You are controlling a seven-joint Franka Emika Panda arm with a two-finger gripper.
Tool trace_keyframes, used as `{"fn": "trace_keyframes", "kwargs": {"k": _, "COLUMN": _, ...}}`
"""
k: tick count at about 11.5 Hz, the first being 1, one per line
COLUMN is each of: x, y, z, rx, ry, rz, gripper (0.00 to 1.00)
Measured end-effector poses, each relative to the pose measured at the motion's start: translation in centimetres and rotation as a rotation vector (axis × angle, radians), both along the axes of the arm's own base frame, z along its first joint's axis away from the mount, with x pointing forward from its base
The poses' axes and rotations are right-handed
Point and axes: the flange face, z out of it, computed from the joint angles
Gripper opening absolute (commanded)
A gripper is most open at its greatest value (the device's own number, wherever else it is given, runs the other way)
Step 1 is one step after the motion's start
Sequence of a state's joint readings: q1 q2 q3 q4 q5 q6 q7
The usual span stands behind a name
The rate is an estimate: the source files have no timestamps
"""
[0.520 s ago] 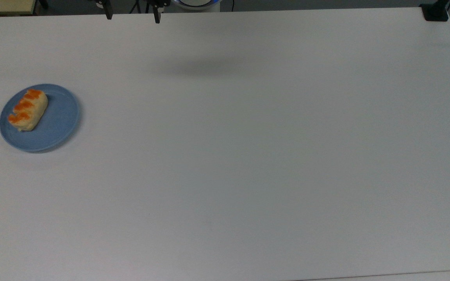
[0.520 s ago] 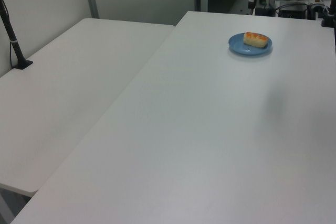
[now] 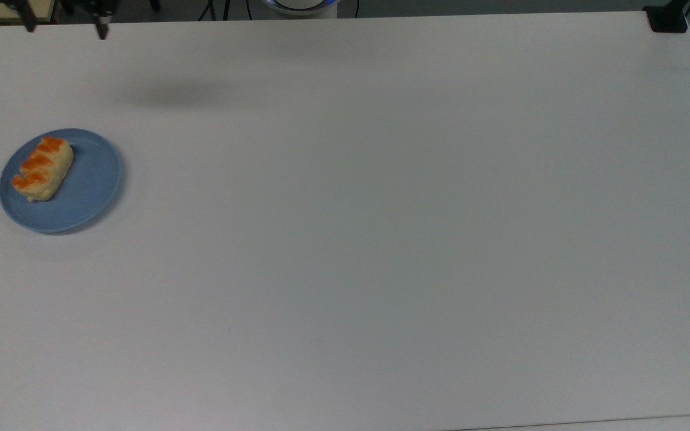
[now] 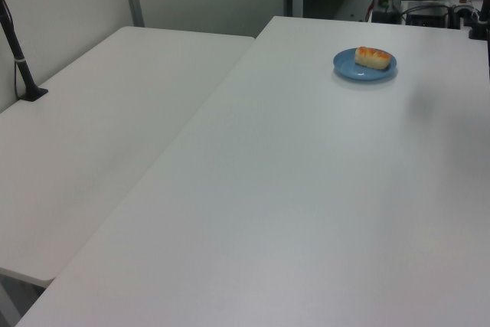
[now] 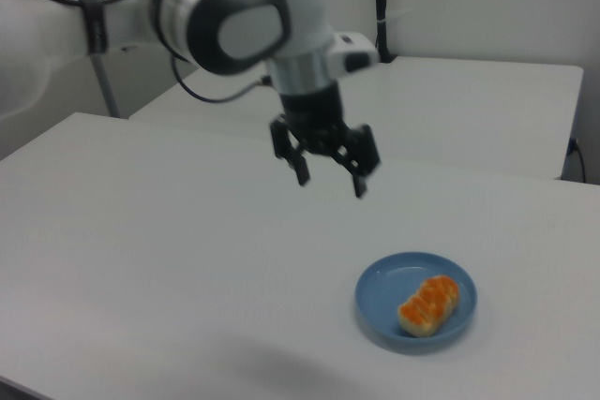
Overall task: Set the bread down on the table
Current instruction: 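Move the open gripper over the bread roll on the blue plate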
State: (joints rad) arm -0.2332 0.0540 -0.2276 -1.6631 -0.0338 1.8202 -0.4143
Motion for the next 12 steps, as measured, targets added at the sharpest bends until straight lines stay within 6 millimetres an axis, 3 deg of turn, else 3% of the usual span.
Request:
{"fn": "trace_keyframes", "kwargs": {"k": 1, "x": -0.2, "y": -1.2, "z": -0.6, "rx": 0.004, "ry": 0.008, "rz": -0.005, "gripper": 1.0}}
{"fn": "trace_keyframes", "kwargs": {"k": 6, "x": 0.7, "y": 0.1, "z": -0.7, "rx": 0.003, "ry": 0.008, "rz": 0.012, "gripper": 1.0}}
{"fn": "trace_keyframes", "kwargs": {"k": 9, "x": 0.1, "y": -2.1, "z": -2.0, "rx": 0.009, "ry": 0.029, "rz": -0.026, "gripper": 1.0}}
{"fn": "trace_keyframes", "kwargs": {"k": 12, "x": 1.0, "y": -4.6, "z": -5.4, "rx": 0.0, "ry": 0.031, "rz": -0.074, "gripper": 1.0}}
